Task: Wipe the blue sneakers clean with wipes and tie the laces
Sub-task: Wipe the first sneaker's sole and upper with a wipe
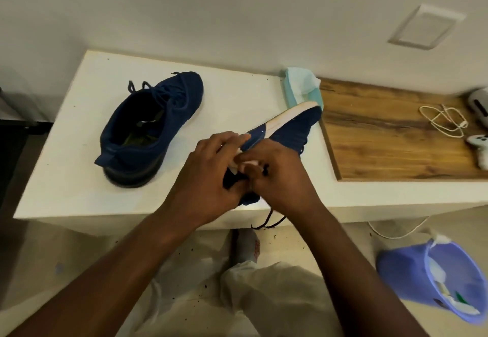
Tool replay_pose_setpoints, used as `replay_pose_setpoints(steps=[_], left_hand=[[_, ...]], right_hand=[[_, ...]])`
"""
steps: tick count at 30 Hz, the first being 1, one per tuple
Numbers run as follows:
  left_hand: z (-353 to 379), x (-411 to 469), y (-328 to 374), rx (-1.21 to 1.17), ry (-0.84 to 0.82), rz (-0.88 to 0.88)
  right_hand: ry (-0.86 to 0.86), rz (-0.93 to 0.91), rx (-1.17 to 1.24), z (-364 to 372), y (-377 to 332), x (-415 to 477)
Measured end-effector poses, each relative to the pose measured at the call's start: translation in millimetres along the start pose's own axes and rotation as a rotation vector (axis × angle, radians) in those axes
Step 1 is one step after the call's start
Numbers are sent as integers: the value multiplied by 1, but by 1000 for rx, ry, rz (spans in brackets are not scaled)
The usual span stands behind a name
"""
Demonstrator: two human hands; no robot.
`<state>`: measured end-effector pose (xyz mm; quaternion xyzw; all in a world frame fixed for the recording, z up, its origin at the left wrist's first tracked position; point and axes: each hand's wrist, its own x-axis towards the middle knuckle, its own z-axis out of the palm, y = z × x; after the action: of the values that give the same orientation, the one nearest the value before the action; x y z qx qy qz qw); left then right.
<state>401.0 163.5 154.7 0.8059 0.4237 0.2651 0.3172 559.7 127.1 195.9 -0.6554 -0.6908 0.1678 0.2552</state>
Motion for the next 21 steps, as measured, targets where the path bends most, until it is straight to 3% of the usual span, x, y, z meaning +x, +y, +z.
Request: replay_pose_setpoints(steps=[4, 6, 8, 13, 15, 18, 21], left_hand=[[11, 0, -1, 184, -55, -41], [10, -1, -1, 166, -31, -55], [8, 0, 2, 152, -23, -68], [-14, -3, -1, 165, -47, -139], [-22, -7, 0, 221, -61, -144], [-20, -11, 6, 279, -35, -90], [-14, -7, 9, 338, -15, -47]], right_hand=[[388, 280, 180, -16, 35, 4], [463, 411, 170, -18, 48, 3], [438, 440, 174, -13, 48, 1], [67, 126, -31, 7, 14, -4], [-5, 49, -114, 6, 3, -2], [95, 38, -209, -4, 15, 12], [340, 290, -124, -22, 45, 24]])
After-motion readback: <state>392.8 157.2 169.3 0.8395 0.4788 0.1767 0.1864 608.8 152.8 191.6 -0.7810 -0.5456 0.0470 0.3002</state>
